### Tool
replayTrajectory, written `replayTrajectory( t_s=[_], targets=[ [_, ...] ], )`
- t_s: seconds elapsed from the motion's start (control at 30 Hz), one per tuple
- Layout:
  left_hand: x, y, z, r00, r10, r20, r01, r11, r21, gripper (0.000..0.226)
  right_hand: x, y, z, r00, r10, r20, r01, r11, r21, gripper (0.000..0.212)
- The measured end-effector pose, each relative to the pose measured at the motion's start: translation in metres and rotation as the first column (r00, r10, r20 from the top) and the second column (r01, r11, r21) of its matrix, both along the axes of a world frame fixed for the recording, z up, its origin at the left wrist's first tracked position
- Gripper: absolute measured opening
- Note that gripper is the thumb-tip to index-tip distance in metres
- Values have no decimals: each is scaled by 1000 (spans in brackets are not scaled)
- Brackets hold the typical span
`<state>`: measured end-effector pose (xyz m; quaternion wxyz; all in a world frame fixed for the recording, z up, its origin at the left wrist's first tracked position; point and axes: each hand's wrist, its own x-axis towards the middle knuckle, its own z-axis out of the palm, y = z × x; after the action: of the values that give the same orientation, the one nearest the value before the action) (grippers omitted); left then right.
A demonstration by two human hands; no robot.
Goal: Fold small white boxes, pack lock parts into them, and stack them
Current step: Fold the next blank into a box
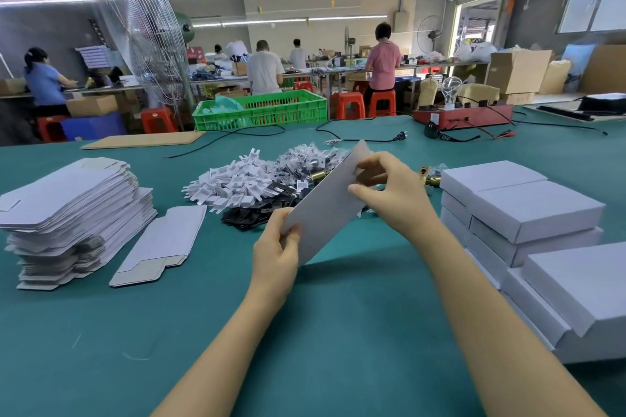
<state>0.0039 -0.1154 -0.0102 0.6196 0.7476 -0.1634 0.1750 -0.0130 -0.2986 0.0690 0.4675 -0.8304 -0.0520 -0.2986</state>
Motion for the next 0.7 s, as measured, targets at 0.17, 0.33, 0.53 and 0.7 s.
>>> replayTrajectory(
  t_s=[0.17,0.33,0.53,0.7],
  targets=[
    [2,1,-1,1000,8,-16,-9,999,-37,32,-4,1,6,995,52,-89,-50,998,24,25],
    [-1,-1,0,999,36,8,-35,998,-47,39,-7,-1,17,980,118,-158,-112,993,44,12],
    [-3,-5,7,998,25,58,-23,999,-29,48,-11,0,23,975,113,-191,-130,988,-78,15],
    [-6,-6,8,969,160,188,-191,968,161,50,-11,8,20,987,-50,-152,12,971,-238,18]
  ],
)
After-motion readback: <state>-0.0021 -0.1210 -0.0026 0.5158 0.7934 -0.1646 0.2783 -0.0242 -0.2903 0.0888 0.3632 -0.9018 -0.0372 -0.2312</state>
